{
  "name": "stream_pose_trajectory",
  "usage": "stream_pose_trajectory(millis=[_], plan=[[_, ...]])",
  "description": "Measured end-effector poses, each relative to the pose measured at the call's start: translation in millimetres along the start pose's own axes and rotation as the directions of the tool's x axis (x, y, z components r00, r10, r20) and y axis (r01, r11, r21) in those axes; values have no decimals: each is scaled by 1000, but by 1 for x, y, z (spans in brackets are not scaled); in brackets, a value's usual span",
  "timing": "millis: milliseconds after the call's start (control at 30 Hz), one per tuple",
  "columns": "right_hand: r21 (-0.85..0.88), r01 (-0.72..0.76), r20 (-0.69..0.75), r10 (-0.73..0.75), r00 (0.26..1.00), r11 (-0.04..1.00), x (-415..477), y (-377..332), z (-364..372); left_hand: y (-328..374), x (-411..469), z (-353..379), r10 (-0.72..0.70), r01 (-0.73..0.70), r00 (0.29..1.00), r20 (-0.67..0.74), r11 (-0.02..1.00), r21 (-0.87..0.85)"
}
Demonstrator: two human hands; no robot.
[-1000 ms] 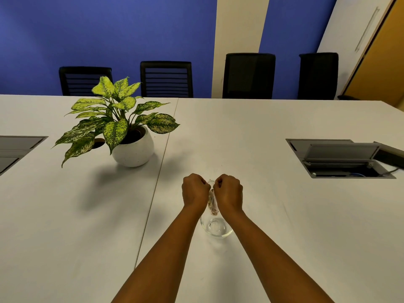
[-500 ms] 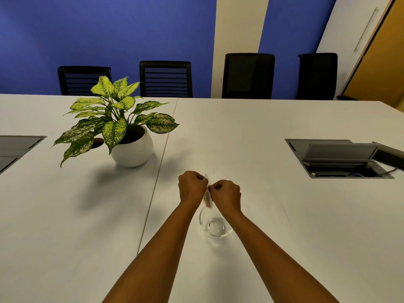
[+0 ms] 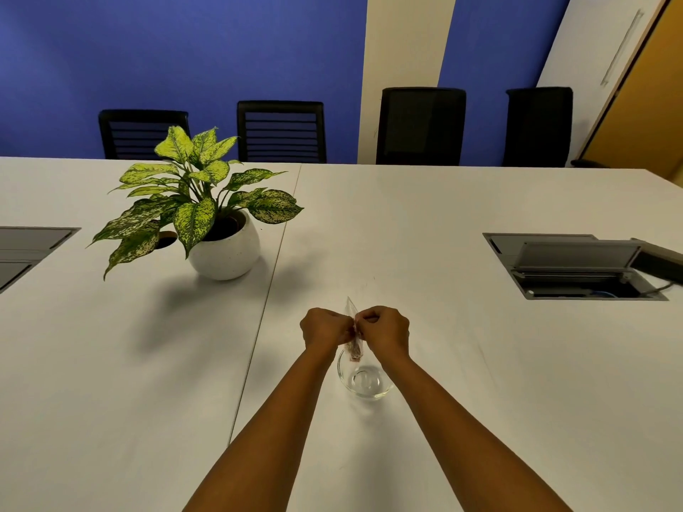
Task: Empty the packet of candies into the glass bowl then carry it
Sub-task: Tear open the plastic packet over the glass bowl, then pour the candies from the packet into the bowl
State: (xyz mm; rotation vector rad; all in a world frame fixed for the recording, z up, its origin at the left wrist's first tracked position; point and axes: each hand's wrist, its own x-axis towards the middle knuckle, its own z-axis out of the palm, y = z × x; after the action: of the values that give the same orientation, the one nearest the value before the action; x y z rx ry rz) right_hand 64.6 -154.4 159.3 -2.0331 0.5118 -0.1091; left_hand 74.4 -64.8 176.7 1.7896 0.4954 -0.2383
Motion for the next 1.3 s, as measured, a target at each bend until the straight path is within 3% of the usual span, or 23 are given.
stream_pose_trajectory(millis=[467,700,833,1100,1300], plan=[[-114,19,-133,-35,991,993,6,10,-18,-5,7,-8,182,-156,973,-142,971,179],[-57,13,-123,-20,992,998,4,11,-8,-7,0,5,143,-125,987,-72,968,219],[-38,29,-126,-33,992,999,4,12,-12,-11,2,5,138,-112,985,-105,969,220],[201,-63,-46,73,996,978,7,24,-20,0,8,-4,225,-203,958,-178,970,133],[540,-265,214,175,961,799,10,36,-21,12,4,-1,319,-290,932,-169,940,178]])
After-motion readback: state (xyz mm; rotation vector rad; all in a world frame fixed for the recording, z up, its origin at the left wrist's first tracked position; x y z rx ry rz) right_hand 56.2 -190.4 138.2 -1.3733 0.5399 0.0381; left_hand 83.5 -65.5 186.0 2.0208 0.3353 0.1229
